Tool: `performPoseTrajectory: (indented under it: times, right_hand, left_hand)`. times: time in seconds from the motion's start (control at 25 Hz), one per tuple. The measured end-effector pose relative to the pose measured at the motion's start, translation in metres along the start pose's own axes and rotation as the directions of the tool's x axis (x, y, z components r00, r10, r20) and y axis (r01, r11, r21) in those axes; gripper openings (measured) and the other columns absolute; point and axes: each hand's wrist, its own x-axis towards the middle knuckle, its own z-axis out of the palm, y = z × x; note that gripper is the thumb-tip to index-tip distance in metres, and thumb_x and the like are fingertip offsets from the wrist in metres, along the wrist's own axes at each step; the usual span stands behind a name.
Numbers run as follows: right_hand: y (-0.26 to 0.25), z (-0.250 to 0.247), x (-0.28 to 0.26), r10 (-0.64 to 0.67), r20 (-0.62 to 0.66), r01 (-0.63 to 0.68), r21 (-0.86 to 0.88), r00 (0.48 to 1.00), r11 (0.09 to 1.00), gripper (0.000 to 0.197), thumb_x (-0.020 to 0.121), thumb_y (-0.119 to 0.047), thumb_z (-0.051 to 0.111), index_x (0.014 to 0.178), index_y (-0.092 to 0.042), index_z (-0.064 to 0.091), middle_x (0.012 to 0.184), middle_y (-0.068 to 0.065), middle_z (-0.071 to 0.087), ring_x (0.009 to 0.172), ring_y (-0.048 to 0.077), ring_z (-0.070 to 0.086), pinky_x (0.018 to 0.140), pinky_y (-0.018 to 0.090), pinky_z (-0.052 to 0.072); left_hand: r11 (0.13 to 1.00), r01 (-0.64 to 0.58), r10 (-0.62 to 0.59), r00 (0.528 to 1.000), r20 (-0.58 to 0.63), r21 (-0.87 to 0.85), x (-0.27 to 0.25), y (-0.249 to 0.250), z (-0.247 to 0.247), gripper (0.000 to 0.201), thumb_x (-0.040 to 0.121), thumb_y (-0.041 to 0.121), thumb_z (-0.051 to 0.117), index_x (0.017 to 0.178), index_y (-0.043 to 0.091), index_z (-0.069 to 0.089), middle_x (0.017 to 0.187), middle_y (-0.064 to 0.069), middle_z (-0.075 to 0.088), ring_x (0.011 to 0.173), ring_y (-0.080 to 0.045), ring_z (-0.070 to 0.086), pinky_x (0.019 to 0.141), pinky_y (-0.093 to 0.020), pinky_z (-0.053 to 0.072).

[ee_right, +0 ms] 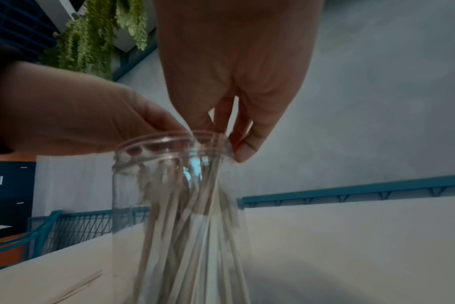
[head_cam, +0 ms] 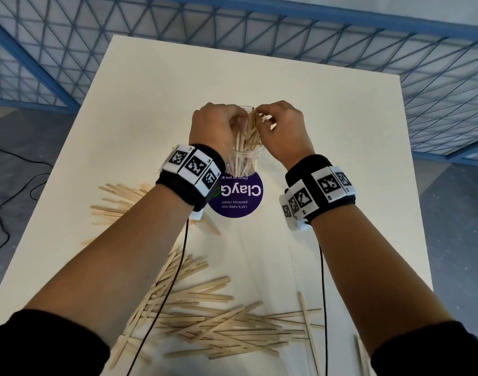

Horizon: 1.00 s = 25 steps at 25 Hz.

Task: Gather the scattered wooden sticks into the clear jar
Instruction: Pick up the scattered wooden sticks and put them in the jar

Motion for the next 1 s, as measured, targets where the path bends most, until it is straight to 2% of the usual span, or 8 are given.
performPoseTrajectory:
  times: [0.12, 0.28, 0.4, 0.52, 0.6, 0.72, 0.88, 1.0]
  right_hand:
    - [0.001, -0.006, 0.002, 0.051, 0.035, -0.052, 0.012, 0.998, 0.999, 0.030, 0.085, 0.002, 0.051, 0.110, -0.002, 0.066, 0.112, 0.019, 0.064, 0.097, 0.027, 0.063, 0.082, 0.015, 0.042]
    - [0.001, -0.006, 0.000, 0.073, 0.023, -0.074, 0.044, 0.997, 0.996, 0.028, 0.085, 0.001, 0.052, 0.108, -0.001, 0.067, 0.110, 0.019, 0.065, 0.097, 0.027, 0.062, 0.080, 0.012, 0.039]
    - [0.001, -0.005, -0.002, 0.071, 0.008, -0.071, 0.054, 0.997, 0.996, 0.028, 0.085, 0.002, 0.051, 0.107, -0.001, 0.067, 0.109, 0.019, 0.066, 0.096, 0.027, 0.062, 0.078, 0.009, 0.036]
    - [0.002, -0.006, -0.002, 0.062, 0.001, -0.062, 0.050, 0.998, 0.997, 0.027, 0.084, 0.003, 0.051, 0.105, 0.000, 0.068, 0.108, 0.018, 0.066, 0.095, 0.027, 0.062, 0.077, 0.009, 0.036]
    - [0.003, -0.006, -0.002, 0.083, 0.002, -0.083, 0.062, 0.997, 0.995, 0.026, 0.085, 0.002, 0.053, 0.105, 0.000, 0.068, 0.108, 0.018, 0.066, 0.092, 0.024, 0.062, 0.075, 0.009, 0.037]
    - [0.004, -0.004, -0.001, 0.114, -0.004, -0.113, 0.085, 0.994, 0.990, 0.024, 0.085, -0.001, 0.055, 0.106, -0.001, 0.068, 0.108, 0.016, 0.066, 0.090, 0.022, 0.062, 0.076, 0.013, 0.040]
    - [0.002, -0.004, -0.008, 0.130, -0.068, -0.122, 0.115, 0.989, 0.986, 0.031, 0.089, -0.009, 0.055, 0.119, -0.005, 0.060, 0.110, 0.014, 0.067, 0.096, 0.022, 0.063, 0.081, 0.016, 0.044]
    - [-0.003, -0.013, -0.029, 0.146, -0.140, -0.133, 0.100, 0.979, 0.986, 0.036, 0.089, -0.008, 0.053, 0.125, -0.007, 0.055, 0.117, 0.013, 0.063, 0.092, 0.013, 0.056, 0.079, 0.015, 0.041]
  left_hand:
    - [0.981, -0.014, -0.023, 0.981, 0.190, 0.192, 0.004, 0.005, -0.003, 0.049, 0.074, 0.013, 0.066, 0.121, 0.024, 0.058, 0.126, -0.006, 0.052, 0.119, -0.027, 0.044, 0.097, -0.040, 0.042]
    - [0.934, -0.082, -0.029, 0.953, 0.301, 0.349, 0.006, 0.016, 0.000, 0.068, 0.068, 0.029, 0.074, 0.128, 0.024, 0.042, 0.132, -0.005, 0.044, 0.122, -0.030, 0.039, 0.095, -0.042, 0.037]
    - [0.915, -0.129, 0.042, 0.972, 0.229, 0.382, 0.007, 0.020, 0.007, 0.047, 0.078, 0.033, 0.064, 0.121, 0.018, 0.049, 0.121, -0.006, 0.056, 0.114, -0.029, 0.050, 0.093, -0.041, 0.037]
    - [0.992, -0.037, 0.026, 0.996, 0.088, 0.121, 0.011, 0.013, 0.006, 0.022, 0.086, 0.017, 0.056, 0.106, 0.010, 0.063, 0.105, -0.012, 0.066, 0.099, -0.030, 0.061, 0.088, -0.039, 0.048]
    - [0.999, 0.045, -0.045, 0.999, 0.022, 0.018, 0.013, 0.010, 0.004, 0.021, 0.088, 0.013, 0.055, 0.104, 0.010, 0.068, 0.102, -0.014, 0.070, 0.096, -0.030, 0.064, 0.088, -0.036, 0.050]
    - [0.978, -0.015, 0.010, 1.000, 0.026, 0.210, 0.010, 0.005, 0.004, 0.026, 0.092, 0.025, 0.051, 0.109, 0.022, 0.070, 0.103, -0.011, 0.071, 0.104, -0.029, 0.058, 0.093, -0.034, 0.040]
    - [0.974, -0.071, 0.065, 0.997, 0.038, 0.217, 0.000, -0.001, 0.003, 0.034, 0.095, 0.029, 0.044, 0.124, 0.024, 0.059, 0.128, 0.000, 0.059, 0.120, -0.025, 0.046, 0.096, -0.037, 0.032]
    - [0.993, -0.010, 0.019, 0.997, -0.075, 0.118, -0.016, -0.002, -0.006, 0.039, 0.092, 0.027, 0.047, 0.130, 0.021, 0.051, 0.132, -0.006, 0.050, 0.121, -0.026, 0.046, 0.099, -0.039, 0.035]
